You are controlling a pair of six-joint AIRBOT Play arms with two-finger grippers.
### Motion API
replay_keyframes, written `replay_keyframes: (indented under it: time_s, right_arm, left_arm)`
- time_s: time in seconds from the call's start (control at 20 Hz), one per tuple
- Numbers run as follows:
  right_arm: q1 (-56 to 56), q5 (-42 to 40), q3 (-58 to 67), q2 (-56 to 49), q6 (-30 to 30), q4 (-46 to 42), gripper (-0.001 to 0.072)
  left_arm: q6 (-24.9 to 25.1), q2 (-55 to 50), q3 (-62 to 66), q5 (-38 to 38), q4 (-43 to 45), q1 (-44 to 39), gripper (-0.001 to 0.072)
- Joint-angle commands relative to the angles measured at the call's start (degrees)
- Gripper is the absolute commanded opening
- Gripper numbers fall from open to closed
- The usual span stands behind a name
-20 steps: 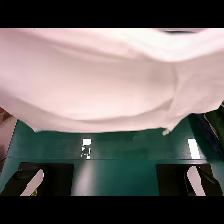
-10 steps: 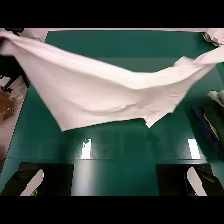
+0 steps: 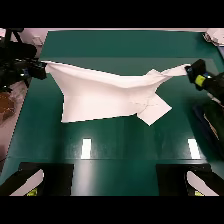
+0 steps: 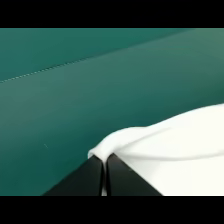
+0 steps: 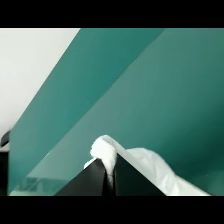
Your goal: Fold the shirts.
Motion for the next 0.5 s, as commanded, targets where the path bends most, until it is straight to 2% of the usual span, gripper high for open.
replay_keyframes:
  time_s: [0.0,0.25,0.45]
  right_arm:
    - [4.13,-14.27,1.38,-8.94,-0.55,-0.15,0.0027]
    - [4.55,-13.53,12.15,-20.87,-0.61,-0.22,0.0027]
    - [4.55,-13.16,19.71,-28.26,-0.61,-0.20,0.0027]
  left_arm:
    - [4.55,-6.27,-1.16,8.13,-8.11,-0.02,0.0022]
    - [10.95,-11.58,-1.14,9.22,-13.22,-0.02,0.0023]
    - [11.02,-14.08,-0.98,13.70,-13.60,-0.02,0.0024]
